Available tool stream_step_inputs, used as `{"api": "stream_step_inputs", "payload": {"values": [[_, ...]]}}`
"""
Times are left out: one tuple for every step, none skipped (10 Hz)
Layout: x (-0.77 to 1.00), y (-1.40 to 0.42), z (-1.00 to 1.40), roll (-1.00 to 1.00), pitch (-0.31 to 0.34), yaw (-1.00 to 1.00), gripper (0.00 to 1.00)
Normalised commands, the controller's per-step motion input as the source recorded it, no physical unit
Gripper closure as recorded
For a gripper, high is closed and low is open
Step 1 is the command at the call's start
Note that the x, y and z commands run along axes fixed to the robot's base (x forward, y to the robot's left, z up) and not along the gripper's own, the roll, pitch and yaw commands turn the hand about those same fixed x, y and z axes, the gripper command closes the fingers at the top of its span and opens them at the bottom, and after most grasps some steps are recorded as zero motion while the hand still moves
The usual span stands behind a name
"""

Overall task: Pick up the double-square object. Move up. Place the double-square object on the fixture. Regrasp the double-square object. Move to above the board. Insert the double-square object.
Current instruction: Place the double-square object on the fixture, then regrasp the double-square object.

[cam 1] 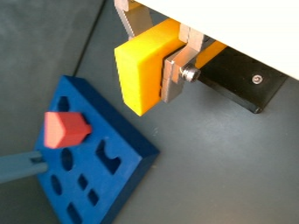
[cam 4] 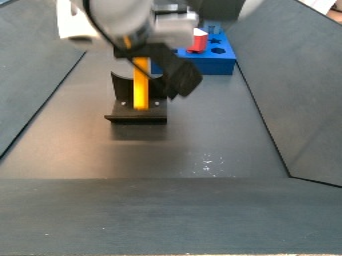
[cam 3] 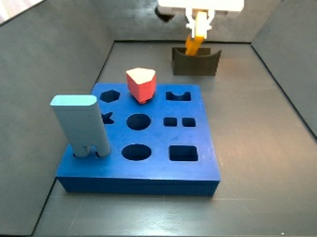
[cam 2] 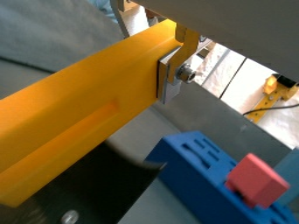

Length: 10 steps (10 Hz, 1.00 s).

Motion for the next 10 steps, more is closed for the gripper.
{"api": "stream_step_inputs", "payload": {"values": [[0.07,0.04,-0.48,-0.08,-0.087,-0.06,1.00],[0.05,0.03,-0.26,-0.07,-0.101,-0.03,1.00],[0.03,0.03,-0.21,-0.06,-0.105,-0.02,1.00],[0.04,0.02,-0.19,-0.06,-0.103,0.00,1.00],[0.04,0.02,-0.18,-0.07,-0.101,0.01,1.00],[0.00,0.00,0.00,0.00,0.000,0.00,0.00],[0.00,0.00,1.00,0.05,0.056,0.02,0.00],[0.00,0.00,1.00,0.05,0.056,0.03,0.00],[-0.02,0.01,1.00,0.05,0.062,0.02,0.00],[-0.03,0.01,1.00,0.05,0.064,0.00,0.00]]}}
